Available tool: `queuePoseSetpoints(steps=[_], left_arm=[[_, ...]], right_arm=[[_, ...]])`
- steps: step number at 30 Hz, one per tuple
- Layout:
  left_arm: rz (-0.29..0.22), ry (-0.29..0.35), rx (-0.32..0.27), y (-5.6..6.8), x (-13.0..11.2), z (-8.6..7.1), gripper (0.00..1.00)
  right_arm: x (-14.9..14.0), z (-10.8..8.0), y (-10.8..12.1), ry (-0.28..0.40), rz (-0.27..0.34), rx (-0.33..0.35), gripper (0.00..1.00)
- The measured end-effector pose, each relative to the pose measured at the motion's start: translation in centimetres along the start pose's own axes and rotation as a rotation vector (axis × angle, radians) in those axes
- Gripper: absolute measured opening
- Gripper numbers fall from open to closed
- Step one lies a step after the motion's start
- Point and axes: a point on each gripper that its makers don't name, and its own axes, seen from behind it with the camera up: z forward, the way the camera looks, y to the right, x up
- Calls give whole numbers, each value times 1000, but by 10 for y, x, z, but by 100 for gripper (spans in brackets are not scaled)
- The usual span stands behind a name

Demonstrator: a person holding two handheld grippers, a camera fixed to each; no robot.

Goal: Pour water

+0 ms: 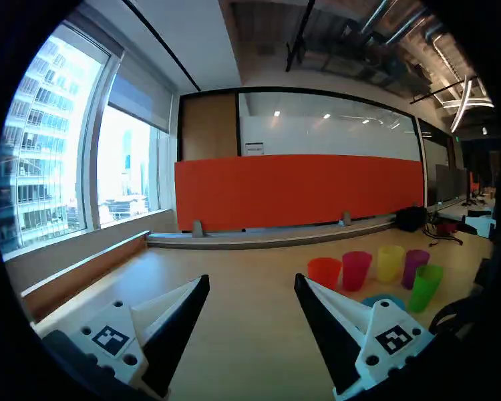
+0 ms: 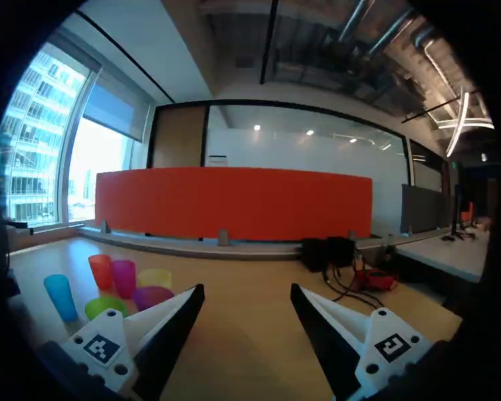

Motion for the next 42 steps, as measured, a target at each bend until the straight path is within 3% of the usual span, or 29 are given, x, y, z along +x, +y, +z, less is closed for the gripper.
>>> queuePoseSetpoints(steps=[11, 26, 36, 42], left_arm=[[7, 22, -27, 2, 57, 16, 94], [25, 78, -29, -2, 146, 30, 94], [-1, 76, -58, 0, 185, 34, 94], [-9, 67, -73, 0, 192, 36, 94]], right_arm=[[58, 7, -9, 7, 1, 34, 100], [130, 26, -4, 13, -2, 62, 100], [171, 34, -10, 18, -7, 87, 100], [183, 34, -16, 28, -2, 106, 100]])
